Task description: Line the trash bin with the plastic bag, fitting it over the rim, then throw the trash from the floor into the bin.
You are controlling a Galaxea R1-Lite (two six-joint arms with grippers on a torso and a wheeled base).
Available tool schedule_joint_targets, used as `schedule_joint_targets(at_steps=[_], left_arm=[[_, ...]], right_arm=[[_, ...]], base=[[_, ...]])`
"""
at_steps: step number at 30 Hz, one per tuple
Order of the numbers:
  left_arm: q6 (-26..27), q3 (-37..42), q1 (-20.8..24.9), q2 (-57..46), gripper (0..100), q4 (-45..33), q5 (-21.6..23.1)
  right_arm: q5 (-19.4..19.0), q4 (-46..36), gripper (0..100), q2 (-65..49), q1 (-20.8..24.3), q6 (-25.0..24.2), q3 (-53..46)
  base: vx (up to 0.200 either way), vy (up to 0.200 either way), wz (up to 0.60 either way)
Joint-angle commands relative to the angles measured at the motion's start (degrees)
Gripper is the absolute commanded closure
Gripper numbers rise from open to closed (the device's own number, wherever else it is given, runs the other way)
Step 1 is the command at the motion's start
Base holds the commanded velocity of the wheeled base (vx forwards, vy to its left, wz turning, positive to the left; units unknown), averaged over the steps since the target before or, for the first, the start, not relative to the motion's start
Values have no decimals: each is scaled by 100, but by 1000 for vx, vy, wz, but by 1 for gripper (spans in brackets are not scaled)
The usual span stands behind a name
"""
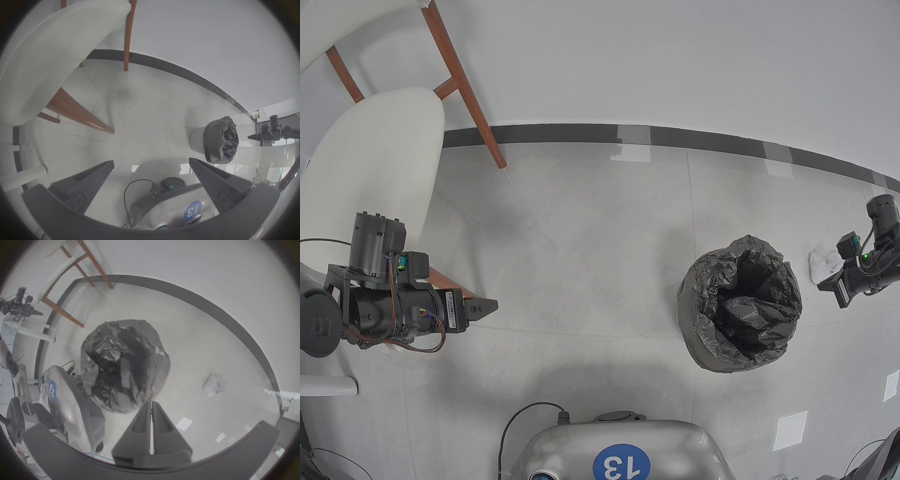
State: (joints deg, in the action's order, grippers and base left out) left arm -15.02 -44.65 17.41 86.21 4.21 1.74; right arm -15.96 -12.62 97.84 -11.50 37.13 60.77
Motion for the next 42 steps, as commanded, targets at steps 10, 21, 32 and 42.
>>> schedule_joint_targets(at_steps=[10, 21, 32, 42], left_arm=[[-1, 27, 351, -175, 0, 10, -7], [8, 88, 360, -263, 0, 10, -7], [17, 36, 395, -236, 0, 19, -7], [43, 18, 448, -201, 0, 10, -7]], right_arm=[[-250, 22, 100, -354, -881, -22, -514], [-197, 110, 100, -301, -1118, -22, -610], [-188, 409, 100, -11, -1443, -22, -575], [-514, 1121, 100, 974, -1549, -576, -373]], base=[[0, -200, 0], [0, -200, 0], [0, -145, 0], [0, 0, 0]])
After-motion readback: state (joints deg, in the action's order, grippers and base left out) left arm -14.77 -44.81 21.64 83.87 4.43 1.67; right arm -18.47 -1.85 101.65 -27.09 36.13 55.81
